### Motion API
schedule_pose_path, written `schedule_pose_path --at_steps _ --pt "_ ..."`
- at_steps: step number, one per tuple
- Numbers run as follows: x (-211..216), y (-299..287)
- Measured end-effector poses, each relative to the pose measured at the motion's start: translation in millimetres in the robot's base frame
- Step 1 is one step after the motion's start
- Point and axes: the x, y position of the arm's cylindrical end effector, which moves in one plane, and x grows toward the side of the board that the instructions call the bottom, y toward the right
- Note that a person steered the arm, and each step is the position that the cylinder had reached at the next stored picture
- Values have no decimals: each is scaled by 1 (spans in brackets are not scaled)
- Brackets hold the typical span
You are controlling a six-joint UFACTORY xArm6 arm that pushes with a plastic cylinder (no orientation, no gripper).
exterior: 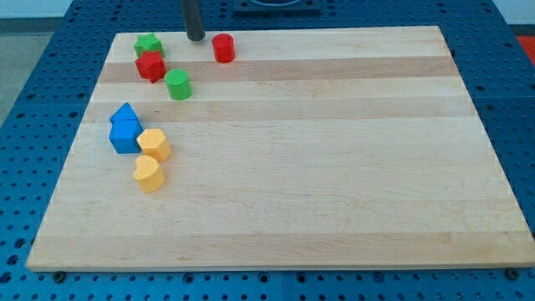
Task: Place red star top right to yellow hexagon
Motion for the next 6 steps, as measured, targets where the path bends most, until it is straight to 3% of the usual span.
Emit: schedule_pose_path --at_steps 2,4,6 --pt "0 -4" --pt "0 -128" --pt "-1 -136"
